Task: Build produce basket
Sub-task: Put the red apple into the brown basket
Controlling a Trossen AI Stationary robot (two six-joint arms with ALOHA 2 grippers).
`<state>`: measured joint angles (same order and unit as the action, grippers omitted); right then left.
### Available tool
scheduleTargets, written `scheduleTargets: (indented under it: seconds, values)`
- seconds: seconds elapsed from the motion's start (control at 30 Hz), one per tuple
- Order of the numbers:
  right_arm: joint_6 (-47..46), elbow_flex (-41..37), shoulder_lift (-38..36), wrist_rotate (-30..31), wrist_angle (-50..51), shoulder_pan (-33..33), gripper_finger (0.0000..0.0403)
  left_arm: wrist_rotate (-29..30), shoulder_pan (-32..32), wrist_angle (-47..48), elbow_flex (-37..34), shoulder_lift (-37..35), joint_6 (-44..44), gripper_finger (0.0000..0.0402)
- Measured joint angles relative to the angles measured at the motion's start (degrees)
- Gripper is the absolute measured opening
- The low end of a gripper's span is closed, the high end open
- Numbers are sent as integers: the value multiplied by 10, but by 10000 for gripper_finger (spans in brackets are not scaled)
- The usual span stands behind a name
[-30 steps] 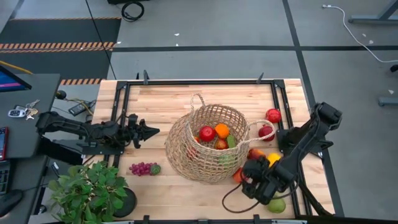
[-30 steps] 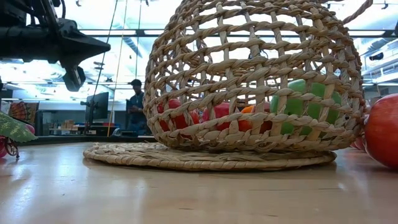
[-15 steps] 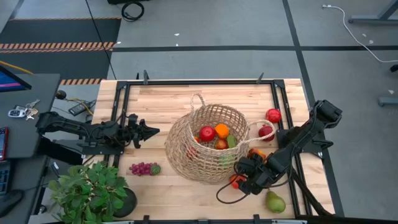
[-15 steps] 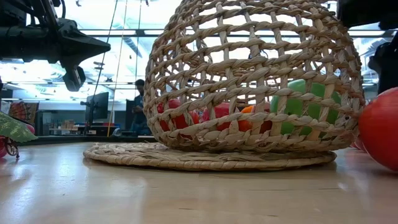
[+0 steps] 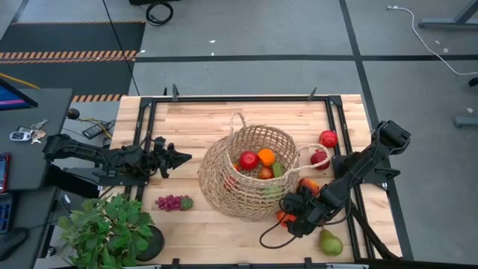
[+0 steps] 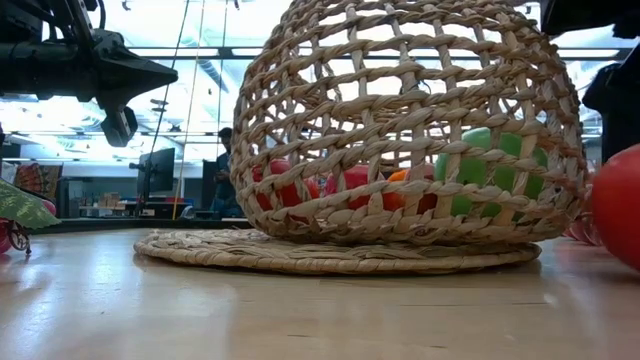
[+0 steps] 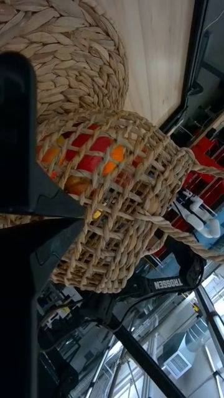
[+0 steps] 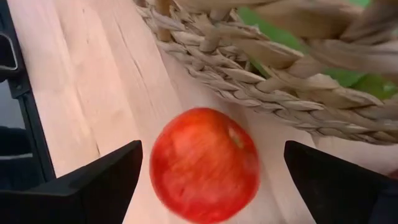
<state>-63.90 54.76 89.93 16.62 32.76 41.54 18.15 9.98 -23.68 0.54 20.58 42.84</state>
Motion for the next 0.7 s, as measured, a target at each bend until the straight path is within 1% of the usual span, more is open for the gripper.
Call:
scheduleTargets:
  seconds: [0.13, 0.27, 0.6, 0.7]
  values:
    - [42, 8, 0, -21, -5, 0, 397, 0, 0, 0, 0, 0, 0, 26]
    - [114, 16, 0, -42, -7, 1, 397, 0, 0, 0, 0, 0, 0, 26]
    - [279, 14, 0, -45, -17, 1, 397, 0, 0, 0, 0, 0, 0, 19]
    - [304, 0, 0, -49, -33, 1, 397, 0, 0, 0, 0, 0, 0, 23]
